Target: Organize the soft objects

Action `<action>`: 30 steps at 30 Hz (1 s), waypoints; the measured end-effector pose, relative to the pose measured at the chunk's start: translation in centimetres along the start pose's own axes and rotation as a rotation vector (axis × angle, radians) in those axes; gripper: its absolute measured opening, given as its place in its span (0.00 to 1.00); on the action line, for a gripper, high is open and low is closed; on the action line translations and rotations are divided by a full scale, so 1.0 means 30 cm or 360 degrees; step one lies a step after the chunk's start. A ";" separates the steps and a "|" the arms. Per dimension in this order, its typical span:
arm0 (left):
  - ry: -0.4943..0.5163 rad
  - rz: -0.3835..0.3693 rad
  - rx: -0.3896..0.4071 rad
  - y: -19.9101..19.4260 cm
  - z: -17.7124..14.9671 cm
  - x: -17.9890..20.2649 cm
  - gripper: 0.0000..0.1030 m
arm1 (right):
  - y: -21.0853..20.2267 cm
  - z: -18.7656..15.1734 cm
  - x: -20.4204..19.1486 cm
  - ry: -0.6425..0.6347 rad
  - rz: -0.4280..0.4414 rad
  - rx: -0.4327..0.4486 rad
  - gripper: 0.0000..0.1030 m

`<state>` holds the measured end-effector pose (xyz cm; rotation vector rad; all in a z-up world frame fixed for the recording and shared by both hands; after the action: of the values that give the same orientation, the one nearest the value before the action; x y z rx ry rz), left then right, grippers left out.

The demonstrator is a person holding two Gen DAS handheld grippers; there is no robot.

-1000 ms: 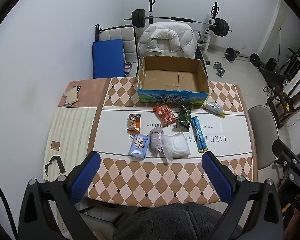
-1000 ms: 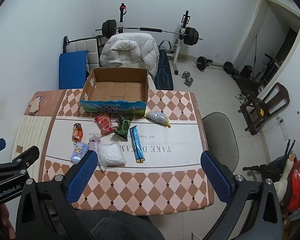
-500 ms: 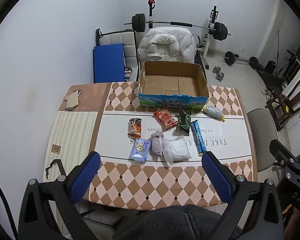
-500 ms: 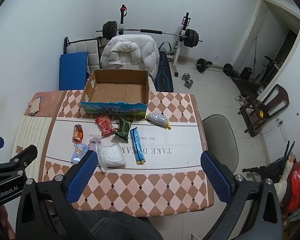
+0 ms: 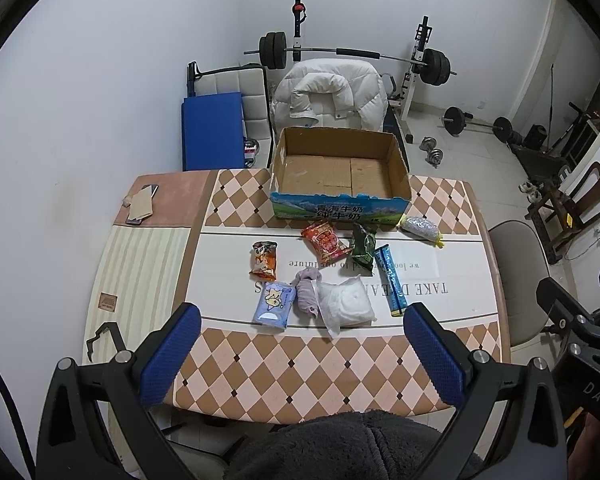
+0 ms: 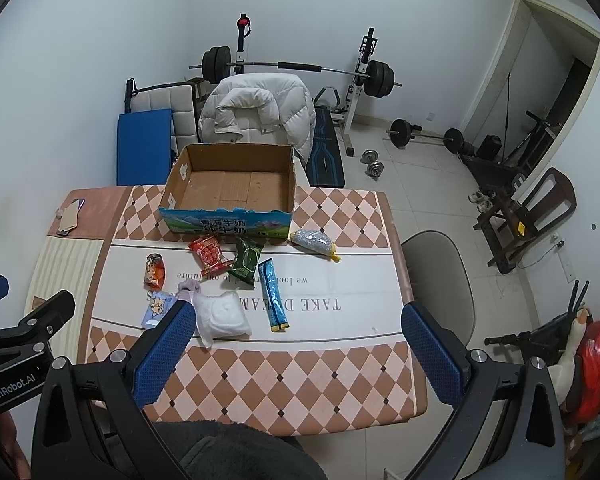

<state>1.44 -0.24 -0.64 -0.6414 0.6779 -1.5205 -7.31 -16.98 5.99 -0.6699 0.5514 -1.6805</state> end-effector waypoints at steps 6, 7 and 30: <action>-0.0004 -0.0003 0.0004 -0.006 0.004 0.004 1.00 | -0.008 0.003 0.003 0.0000 0.0000 0.0013 1.00; -0.0005 -0.0002 0.0007 -0.007 0.005 0.005 1.00 | -0.007 0.002 0.002 0.0001 -0.0001 0.0016 1.00; -0.0005 -0.0001 0.0020 -0.018 0.004 0.019 1.00 | -0.019 0.018 0.037 -0.0006 -0.0005 0.0041 1.00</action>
<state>1.15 -0.81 -0.16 -0.6342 0.6652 -1.5232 -7.51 -17.94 6.92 -0.6552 0.5254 -1.6862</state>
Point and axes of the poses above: each gripper's, at about its wrist camera, not at the fingertips, and y roughly the way its jaws point, x to its right, z to its top, the point moved 3 cm from there along y, roughly the way its jaws point, and after that the axes turned 12 degrees about x, right-handed, at the moved point
